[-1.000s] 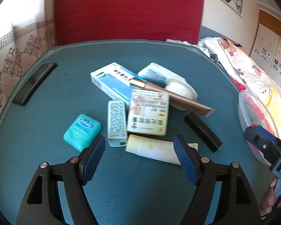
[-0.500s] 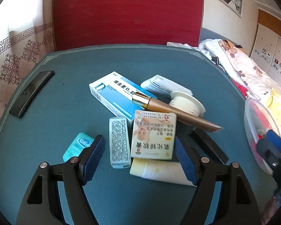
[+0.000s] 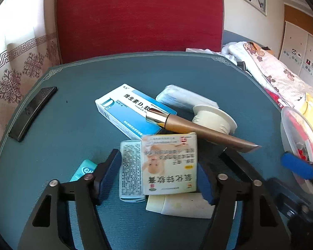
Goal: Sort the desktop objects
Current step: 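Grasp the zinc ointment box with the left gripper while the right grasps the black case, then carry the ointment box and black case toward the clear bowl with both grippers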
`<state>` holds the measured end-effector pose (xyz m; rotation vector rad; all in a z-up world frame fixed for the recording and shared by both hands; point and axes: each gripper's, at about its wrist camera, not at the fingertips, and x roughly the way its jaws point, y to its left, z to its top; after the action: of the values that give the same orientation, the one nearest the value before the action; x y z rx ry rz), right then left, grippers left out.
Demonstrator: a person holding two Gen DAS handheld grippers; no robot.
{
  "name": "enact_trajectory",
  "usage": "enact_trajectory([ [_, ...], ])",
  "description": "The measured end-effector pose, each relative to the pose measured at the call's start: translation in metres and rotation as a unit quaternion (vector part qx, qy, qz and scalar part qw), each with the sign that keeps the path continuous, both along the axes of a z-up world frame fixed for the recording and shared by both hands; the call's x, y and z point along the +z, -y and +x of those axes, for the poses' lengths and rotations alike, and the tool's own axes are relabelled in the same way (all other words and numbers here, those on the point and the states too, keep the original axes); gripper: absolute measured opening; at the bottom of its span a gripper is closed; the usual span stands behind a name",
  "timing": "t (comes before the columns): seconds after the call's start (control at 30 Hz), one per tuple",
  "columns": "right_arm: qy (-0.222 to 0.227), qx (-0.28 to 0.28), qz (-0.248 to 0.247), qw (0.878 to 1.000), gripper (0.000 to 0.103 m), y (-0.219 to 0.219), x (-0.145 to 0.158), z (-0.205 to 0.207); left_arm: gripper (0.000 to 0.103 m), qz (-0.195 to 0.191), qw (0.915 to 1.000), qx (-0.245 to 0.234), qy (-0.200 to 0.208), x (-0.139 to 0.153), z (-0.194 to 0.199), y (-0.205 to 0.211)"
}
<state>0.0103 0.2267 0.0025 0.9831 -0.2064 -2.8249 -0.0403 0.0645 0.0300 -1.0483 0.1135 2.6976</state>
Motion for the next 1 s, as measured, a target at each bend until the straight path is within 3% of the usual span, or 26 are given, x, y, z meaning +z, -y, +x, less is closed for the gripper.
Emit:
enact_trajectory([
  [0.2,0.036,0.0,0.003,0.999,0.056,0.002,-0.016,-0.017,0.066,0.023,0.9997,0.0,-0.008,0.002,0.004,0.012],
  [0.23,0.045,-0.002,0.007,0.999,0.054,0.002,-0.02,-0.021,0.063,0.027,0.9996,0.0,-0.012,0.003,0.006,0.015],
  [0.27,0.053,-0.005,0.01,0.999,0.052,0.002,-0.022,-0.024,0.05,0.032,0.9994,-0.002,-0.016,0.006,0.007,0.015],
  [0.37,0.073,-0.011,0.017,0.997,0.046,0.003,-0.031,-0.033,0.051,0.047,0.9988,0.001,-0.013,0.007,0.008,0.021],
  [0.63,0.072,-0.014,0.047,0.996,0.045,0.007,-0.03,-0.04,0.051,0.063,0.998,-0.001,-0.003,0.005,0.006,0.024],
  [0.7,0.071,-0.017,0.051,0.996,0.042,0.005,-0.03,-0.039,0.051,0.065,0.9979,-0.001,-0.002,0.005,0.007,0.024],
  [0.83,0.071,-0.017,0.054,0.996,0.022,0.005,-0.029,-0.038,0.051,0.081,0.9967,-0.003,-0.002,0.008,0.011,0.029],
  [1.0,0.075,-0.01,0.033,0.997,0.022,0.006,-0.027,-0.03,0.051,0.101,0.9947,-0.009,-0.014,0.018,0.018,0.034],
])
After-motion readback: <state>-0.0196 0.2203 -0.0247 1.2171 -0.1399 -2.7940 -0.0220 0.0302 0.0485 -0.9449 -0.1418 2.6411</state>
